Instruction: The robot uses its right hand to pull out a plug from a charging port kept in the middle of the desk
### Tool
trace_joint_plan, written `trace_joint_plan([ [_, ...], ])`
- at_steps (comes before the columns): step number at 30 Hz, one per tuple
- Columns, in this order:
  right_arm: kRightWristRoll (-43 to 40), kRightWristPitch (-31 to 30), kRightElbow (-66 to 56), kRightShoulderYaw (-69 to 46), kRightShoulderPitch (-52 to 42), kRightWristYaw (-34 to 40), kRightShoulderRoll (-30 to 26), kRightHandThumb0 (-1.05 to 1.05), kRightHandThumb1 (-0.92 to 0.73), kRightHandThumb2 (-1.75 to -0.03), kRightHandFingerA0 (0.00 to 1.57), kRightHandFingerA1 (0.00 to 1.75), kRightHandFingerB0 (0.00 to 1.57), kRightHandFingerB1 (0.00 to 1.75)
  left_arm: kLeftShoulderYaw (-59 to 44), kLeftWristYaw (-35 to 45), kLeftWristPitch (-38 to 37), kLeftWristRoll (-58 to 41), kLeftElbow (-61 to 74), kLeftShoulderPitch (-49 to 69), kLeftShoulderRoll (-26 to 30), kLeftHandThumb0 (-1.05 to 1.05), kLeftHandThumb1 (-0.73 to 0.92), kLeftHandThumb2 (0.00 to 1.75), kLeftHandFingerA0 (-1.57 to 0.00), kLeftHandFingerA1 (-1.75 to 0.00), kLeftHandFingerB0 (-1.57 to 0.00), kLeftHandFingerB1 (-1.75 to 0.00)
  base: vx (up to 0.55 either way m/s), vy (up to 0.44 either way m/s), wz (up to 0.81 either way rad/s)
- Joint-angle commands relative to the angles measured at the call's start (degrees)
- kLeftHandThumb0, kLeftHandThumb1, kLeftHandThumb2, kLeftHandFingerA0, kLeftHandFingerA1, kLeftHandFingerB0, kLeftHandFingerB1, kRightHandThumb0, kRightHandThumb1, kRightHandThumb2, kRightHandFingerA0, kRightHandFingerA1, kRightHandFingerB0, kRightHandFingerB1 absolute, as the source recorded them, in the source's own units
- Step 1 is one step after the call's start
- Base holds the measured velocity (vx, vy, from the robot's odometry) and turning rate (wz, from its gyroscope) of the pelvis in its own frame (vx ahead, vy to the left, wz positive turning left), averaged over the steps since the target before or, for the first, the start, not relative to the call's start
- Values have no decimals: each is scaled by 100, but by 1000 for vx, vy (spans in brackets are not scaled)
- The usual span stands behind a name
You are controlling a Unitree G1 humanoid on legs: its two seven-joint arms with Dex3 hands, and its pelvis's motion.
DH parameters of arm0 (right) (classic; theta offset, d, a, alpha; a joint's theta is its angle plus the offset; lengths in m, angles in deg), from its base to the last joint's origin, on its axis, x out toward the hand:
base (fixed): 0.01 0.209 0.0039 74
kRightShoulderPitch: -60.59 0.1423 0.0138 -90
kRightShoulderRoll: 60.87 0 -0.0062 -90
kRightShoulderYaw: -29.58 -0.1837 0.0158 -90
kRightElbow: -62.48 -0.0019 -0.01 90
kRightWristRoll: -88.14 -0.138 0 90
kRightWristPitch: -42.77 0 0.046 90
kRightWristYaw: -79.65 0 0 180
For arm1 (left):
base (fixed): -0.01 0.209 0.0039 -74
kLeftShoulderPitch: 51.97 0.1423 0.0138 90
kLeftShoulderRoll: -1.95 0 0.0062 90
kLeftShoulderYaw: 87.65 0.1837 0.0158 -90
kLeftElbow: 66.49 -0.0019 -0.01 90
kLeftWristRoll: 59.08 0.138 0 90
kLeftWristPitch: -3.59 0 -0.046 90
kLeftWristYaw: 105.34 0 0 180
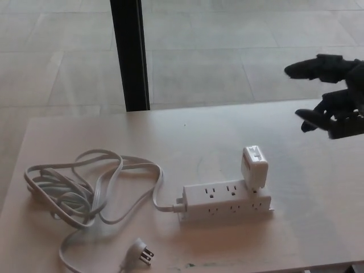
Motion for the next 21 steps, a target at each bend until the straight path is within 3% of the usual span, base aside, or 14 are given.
trace_joint_plan([
  [1, 1125, 165, 458, 797, 328, -371, -237, -84, -60, -61, 70, 102, 32, 32, 2, 17, -154, -60, -58, 23, 58, -71, 82, 65, -74, -60, -54, -47, 0, 0, 0],
  [2, 1410, 299, 618, 1058, 463, -375, -275, -81, -57, -62, 72, 96, 32, 34, -41, 12, -119, -109, -39, 19, 41, -75, 66, 85, -72, -66, -52, -57, 0, 0, 0],
  [7, 1615, 427, 822, 1304, 664, -393, -318, -78, -63, -60, 74, 107, 31, 33, -20, 10, -102, -87, -39, -16, 62, -75, 66, 85, -73, -67, -53, -57, 0, 0, 0],
  [8, 1672, 494, 899, 1360, 732, -381, -315, -81, -57, -64, 73, 106, 30, 35, 0, -23, -106, -62, -37, -24, 61, -70, 82, 64, -76, -62, -58, -52, 0, 0, 0],
  [10, 1724, 535, 963, 1413, 811, -384, -302, -84, -55, -68, 73, 108, 30, 37, -15, -13, -103, -79, -52, -33, 55, -75, 66, 85, -72, -66, -55, -59, 0, 0, 0],
  [11, 1752, 545, 996, 1444, 858, -396, -297, -81, -64, -61, 71, 118, 31, 35, -22, -17, -85, -89, -51, -37, 44, -70, 81, 64, -75, -61, -58, -53, 0, 0, 0],
  [12, 1899, 652, 1077, 1575, 983, -429, -308, -88, -55, -97, 68, 99, 24, 47, -11, -44, -69, -77, -23, -32, 41, -76, 65, 85, -72, -65, -54, -57, 0, 0, 0],
  [13, 1903, 673, 1114, 1579, 996, -423, -296, -88, -55, -97, 68, 99, 24, 47, -12, -45, -67, -78, -20, -32, 49, -76, 65, 85, -72, -65, -54, -57, 0, 0, 0],
  [14, 2042, 754, 1189, 1719, 1139, -492, -297, -84, -67, -62, 65, 94, 26, 35, -15, -38, -54, -86, 27, -20, 42, -74, 66, 85, -71, -67, -53, -57, 0, 0, 0],
  [16, 2094, 745, 1228, 1776, 1187, -523, -300, -84, -67, -62, 65, 94, 26, 35, -35, -14, -44, -110, 44, -29, 51, -74, 66, 85, -71, -67, -53, -57, 0, 0, 0],
  [17, 2174, 786, 1349, 1856, 1286, -510, -238, -80, -51, -91, 66, 87, 20, 46, -5, 7, -126, -71, -16, -42, 64, -69, 82, 65, -75, -65, -59, -57, 0, 0, 0],
  [19, 2234, 852, 1553, 1942, 1417, -508, -140, -81, -52, -92, 66, 84, 19, 46, -10, -16, -118, -73, -30, -52, 62, -69, 82, 64, -74, -62, -59, -55, 0, 0, 0],
  [20, 2264, 906, 1610, 1956, 1434, -454, -110, -80, -50, -91, 68, 86, 20, 47, -4, 31, -137, -73, -29, -46, 64, -75, 66, 86, -69, -66, -52, -59, 0, 0, 0],
  [21, 2277, 931, 1643, 1952, 1445, -455, -100, -80, -50, -91, 68, 86, 20, 47, -4, 32, -138, -73, -30, -46, 64, -75, 66, 86, -69, -66, -52, -59, 0, 0, 0],
])
